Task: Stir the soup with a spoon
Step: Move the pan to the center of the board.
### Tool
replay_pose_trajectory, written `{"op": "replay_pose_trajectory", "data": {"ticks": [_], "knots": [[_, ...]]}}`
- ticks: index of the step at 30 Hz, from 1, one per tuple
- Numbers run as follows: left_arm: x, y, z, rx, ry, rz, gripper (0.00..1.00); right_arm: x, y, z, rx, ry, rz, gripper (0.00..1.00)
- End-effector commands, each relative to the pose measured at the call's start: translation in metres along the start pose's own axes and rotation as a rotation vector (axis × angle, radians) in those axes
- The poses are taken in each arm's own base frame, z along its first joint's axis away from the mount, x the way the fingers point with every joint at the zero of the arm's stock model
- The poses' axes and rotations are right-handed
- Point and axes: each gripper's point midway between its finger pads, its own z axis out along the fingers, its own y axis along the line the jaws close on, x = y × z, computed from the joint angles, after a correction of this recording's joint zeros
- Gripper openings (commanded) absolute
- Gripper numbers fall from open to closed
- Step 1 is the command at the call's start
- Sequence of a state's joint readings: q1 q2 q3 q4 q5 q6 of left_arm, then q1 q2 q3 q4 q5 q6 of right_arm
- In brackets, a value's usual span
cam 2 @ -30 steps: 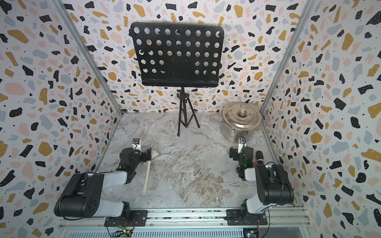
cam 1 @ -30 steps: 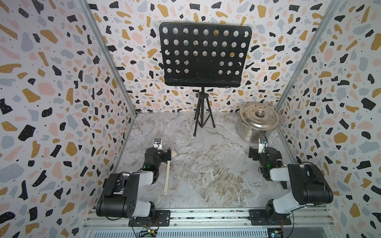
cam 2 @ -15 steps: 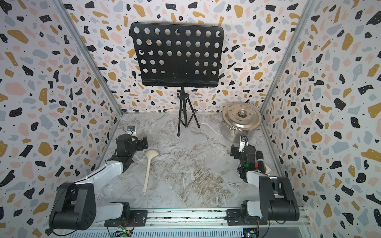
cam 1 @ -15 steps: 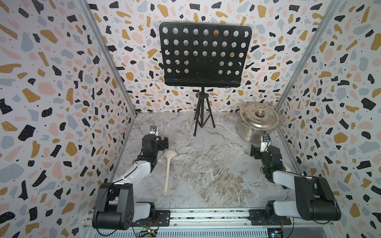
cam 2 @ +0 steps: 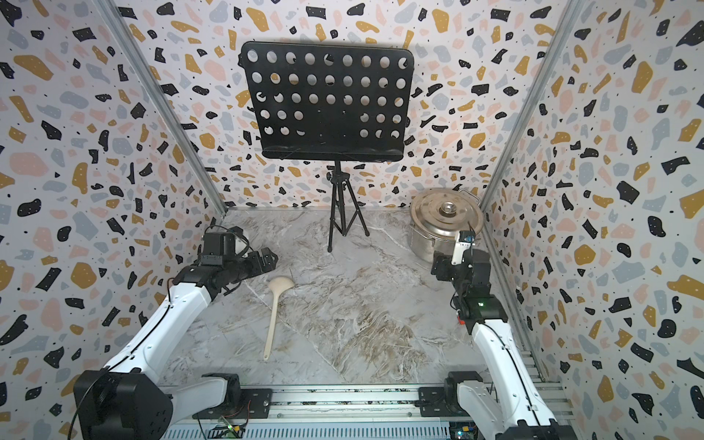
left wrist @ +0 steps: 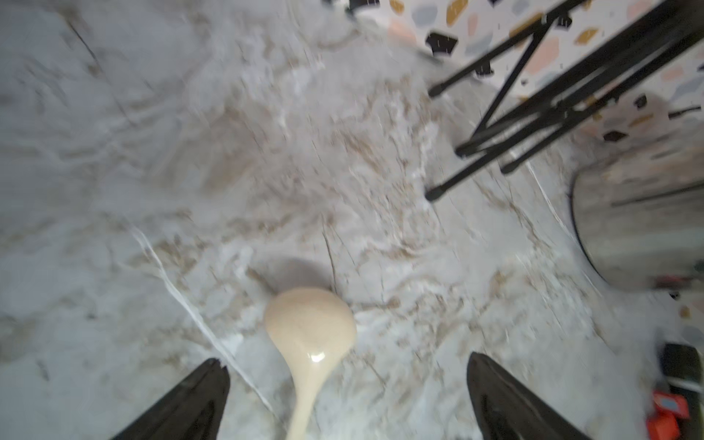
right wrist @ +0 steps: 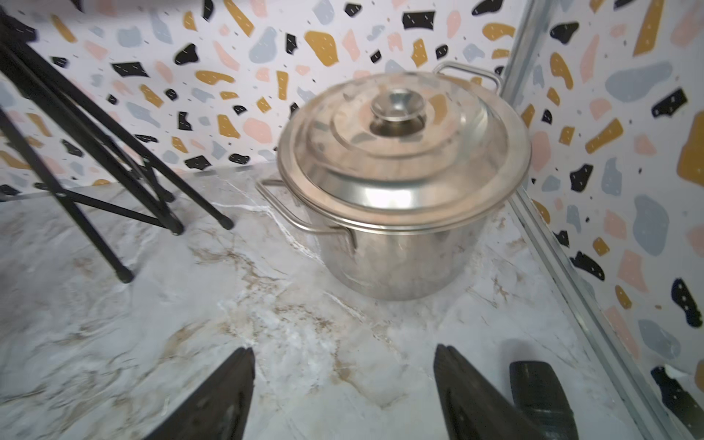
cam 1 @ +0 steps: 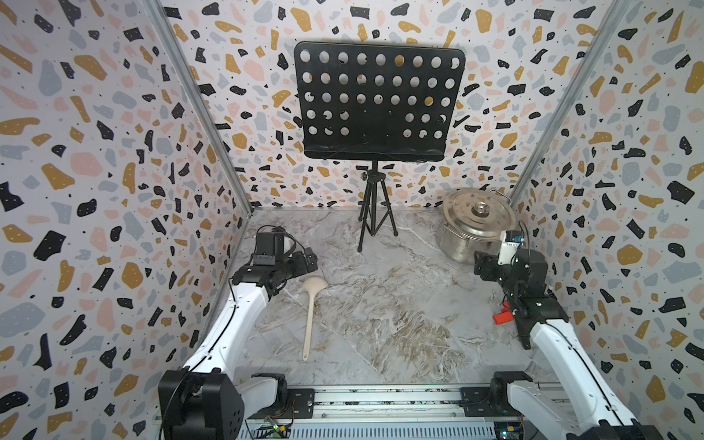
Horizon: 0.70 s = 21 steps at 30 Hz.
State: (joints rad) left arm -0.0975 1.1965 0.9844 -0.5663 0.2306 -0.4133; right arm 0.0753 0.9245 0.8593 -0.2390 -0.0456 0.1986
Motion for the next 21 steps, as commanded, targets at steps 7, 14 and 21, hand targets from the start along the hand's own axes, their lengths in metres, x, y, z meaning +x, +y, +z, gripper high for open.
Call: {"op": "replay_pose_trajectory", "data": {"ticks": [7, 14, 21], "knots": [[0.09, -0.081, -0.022, 0.193, 0.308, 0.129, 1.0, -0.028, 0.047, 0.005, -0.213, 0.367, -0.152, 0.75], [0.102, -0.078, -0.036, 0.148, 0.321, 0.213, 0.99, -0.033, 0.069, 0.059, -0.357, 0.509, -0.168, 0.75], [0.095, -0.062, -0.046, 0.057, 0.286, 0.297, 0.99, -0.026, 0.066, 0.096, -0.36, 0.556, -0.192, 0.74]]}}
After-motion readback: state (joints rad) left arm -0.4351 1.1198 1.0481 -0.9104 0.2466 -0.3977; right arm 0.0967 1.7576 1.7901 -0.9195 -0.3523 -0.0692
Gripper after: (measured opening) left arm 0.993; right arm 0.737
